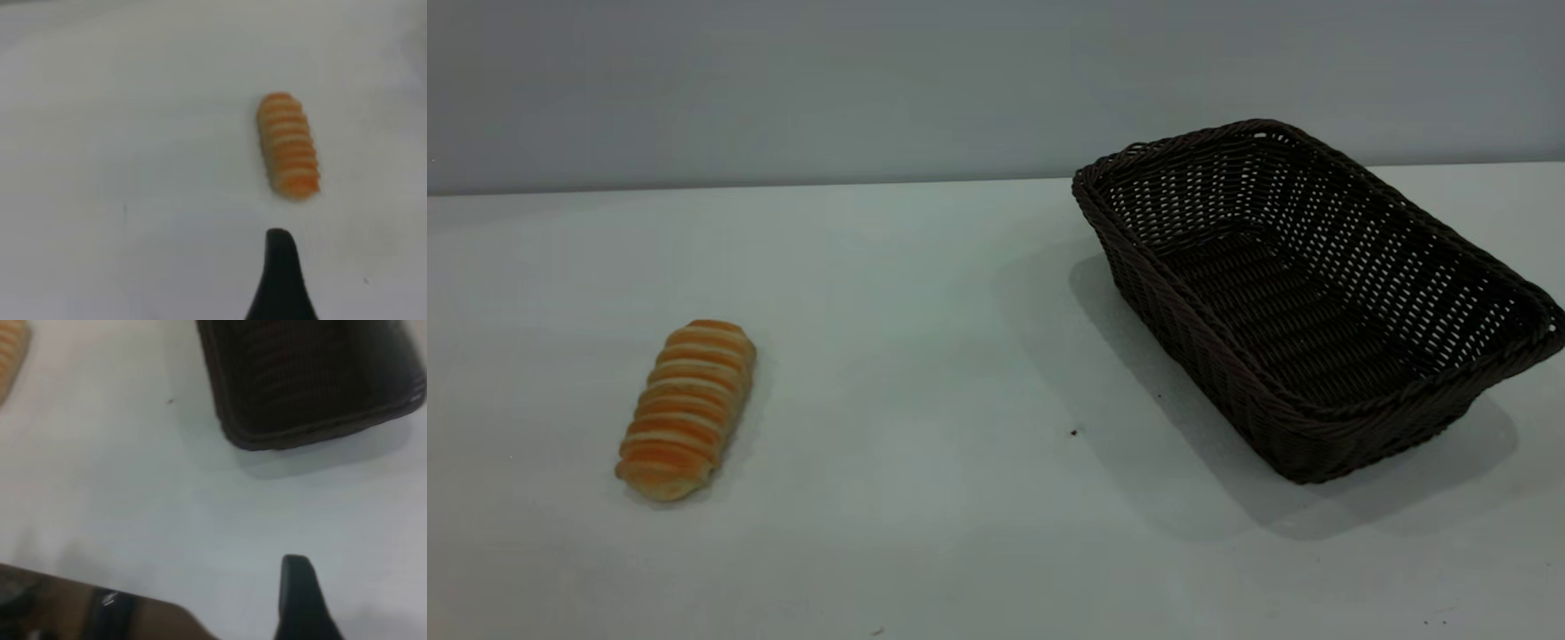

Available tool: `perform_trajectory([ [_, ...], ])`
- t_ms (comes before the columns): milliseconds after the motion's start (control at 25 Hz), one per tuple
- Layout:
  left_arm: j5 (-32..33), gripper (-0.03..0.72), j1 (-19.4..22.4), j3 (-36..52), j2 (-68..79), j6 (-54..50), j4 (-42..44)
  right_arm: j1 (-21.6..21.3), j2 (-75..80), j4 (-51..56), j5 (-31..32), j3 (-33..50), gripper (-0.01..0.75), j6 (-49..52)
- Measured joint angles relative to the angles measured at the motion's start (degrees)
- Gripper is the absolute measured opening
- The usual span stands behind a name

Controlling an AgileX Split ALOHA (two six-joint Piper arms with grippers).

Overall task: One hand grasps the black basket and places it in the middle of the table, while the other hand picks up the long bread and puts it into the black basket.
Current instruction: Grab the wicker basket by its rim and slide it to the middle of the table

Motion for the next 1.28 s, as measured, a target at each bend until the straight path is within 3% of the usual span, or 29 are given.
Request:
perform_trajectory([
  [240,-6.16,0.59,-0.05,-2.29,11.67,4.99,-3.71,0.0,21.66,11.93,-10.62,-0.11,0.502,0.73],
  [640,-7.61,0.59,-0.05,-2.29,16.03,10.29,-6.15,0.0,54.53,32.95,-24.23,-0.18,0.506,0.5],
  [1000,-7.78,0.59,-0.05,-2.29,16.03,10.43,-7.09,0.0,64.03,60.04,-33.49,-0.75,0.506,-15.82],
  [1280,-8.62,0.59,-0.05,-2.29,16.03,10.45,-7.09,0.0,70.59,73.91,-39.94,-1.48,0.5,-19.5],
])
